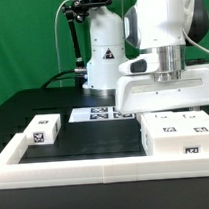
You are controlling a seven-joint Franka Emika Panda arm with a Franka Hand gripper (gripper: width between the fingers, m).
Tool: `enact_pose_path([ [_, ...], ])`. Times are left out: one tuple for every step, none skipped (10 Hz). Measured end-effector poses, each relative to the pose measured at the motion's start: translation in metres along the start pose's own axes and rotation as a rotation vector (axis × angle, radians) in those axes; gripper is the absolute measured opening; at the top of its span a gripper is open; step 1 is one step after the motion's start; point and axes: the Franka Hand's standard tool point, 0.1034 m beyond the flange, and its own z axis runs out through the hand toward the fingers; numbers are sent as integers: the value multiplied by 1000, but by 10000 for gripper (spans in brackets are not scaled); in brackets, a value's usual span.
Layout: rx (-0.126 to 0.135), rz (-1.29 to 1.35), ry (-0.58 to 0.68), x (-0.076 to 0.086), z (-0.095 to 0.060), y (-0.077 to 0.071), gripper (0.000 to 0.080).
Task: Assemble cabinet
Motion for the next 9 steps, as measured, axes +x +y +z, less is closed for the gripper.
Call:
enact_pose_path([
  [-2,-14,7,0,1,4,796],
  [-1,-18,7,0,1,2,796],
  [-1,-19,7,0,1,2,796],
  [0,3,5,0,1,2,796],
  [0,27,4,-1,1,2,796],
  [-1,36,3,-1,1,5,796],
  [-1,37,4,0,1,7,796],
  [0,37,3,0,1,5,796],
  [2,32,3,0,2,0,796],
])
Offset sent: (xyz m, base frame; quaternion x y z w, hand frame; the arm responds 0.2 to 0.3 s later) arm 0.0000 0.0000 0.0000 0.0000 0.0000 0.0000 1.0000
